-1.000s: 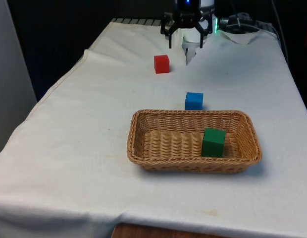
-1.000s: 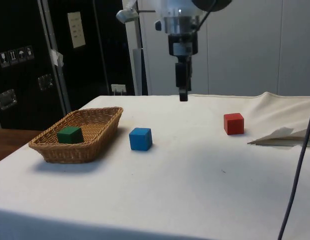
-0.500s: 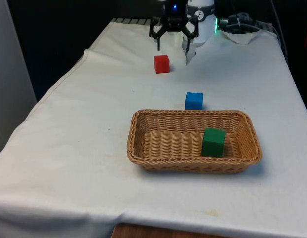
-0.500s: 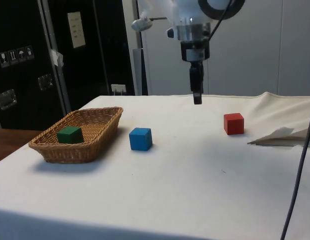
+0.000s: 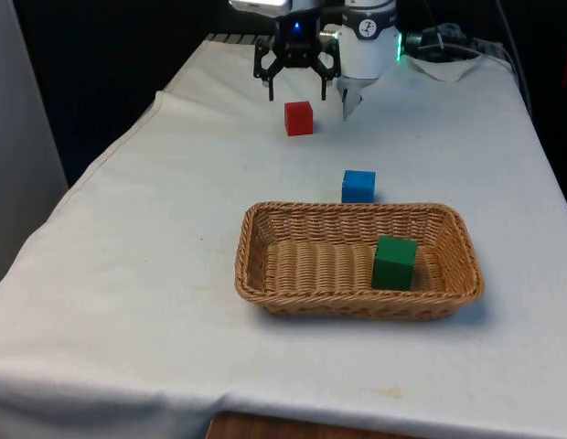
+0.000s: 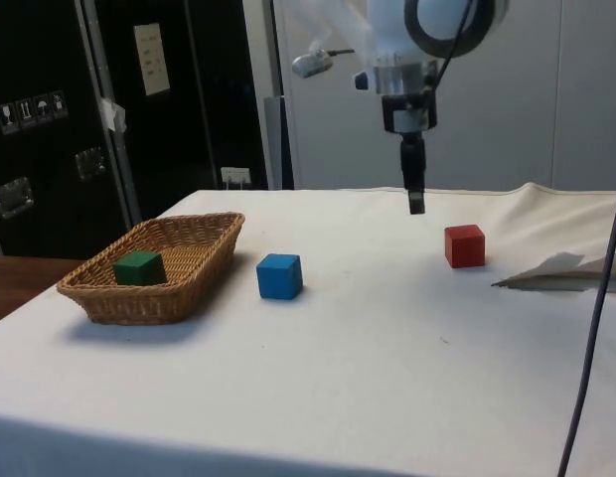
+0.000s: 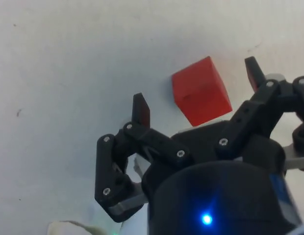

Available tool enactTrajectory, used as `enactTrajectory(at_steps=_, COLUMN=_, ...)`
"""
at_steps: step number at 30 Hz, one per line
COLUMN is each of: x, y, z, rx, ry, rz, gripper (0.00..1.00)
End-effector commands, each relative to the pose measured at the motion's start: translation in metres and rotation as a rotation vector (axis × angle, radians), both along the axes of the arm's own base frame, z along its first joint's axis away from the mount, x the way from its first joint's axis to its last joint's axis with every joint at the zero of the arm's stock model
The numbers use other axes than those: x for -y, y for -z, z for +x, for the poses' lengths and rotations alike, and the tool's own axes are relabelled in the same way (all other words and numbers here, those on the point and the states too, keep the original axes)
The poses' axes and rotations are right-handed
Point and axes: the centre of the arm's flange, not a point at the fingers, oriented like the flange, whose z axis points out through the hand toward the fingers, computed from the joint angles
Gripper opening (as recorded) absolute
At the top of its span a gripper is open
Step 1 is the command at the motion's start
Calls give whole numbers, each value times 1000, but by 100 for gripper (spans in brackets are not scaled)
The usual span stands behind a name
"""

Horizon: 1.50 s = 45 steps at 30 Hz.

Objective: Pick up exactly two blocks and place them into the basket.

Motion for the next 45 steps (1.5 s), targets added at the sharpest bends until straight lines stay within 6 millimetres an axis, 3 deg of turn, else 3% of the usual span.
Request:
enactTrajectory(at_steps=1, x=3, y=3, z=-7, rx=10, ry=-2, rz=-2, gripper=100)
enactTrajectory(at_steps=22, x=24, y=35, z=-58, rx=21, ry=-47, rz=43, gripper=100)
enactTrajectory(at_steps=30, x=22, y=44, z=-76, rx=28, ry=-70, rz=62, gripper=100)
enactTrajectory(at_steps=45, x=17, y=50, z=-83, rx=38, ry=-97, rz=75, gripper=100)
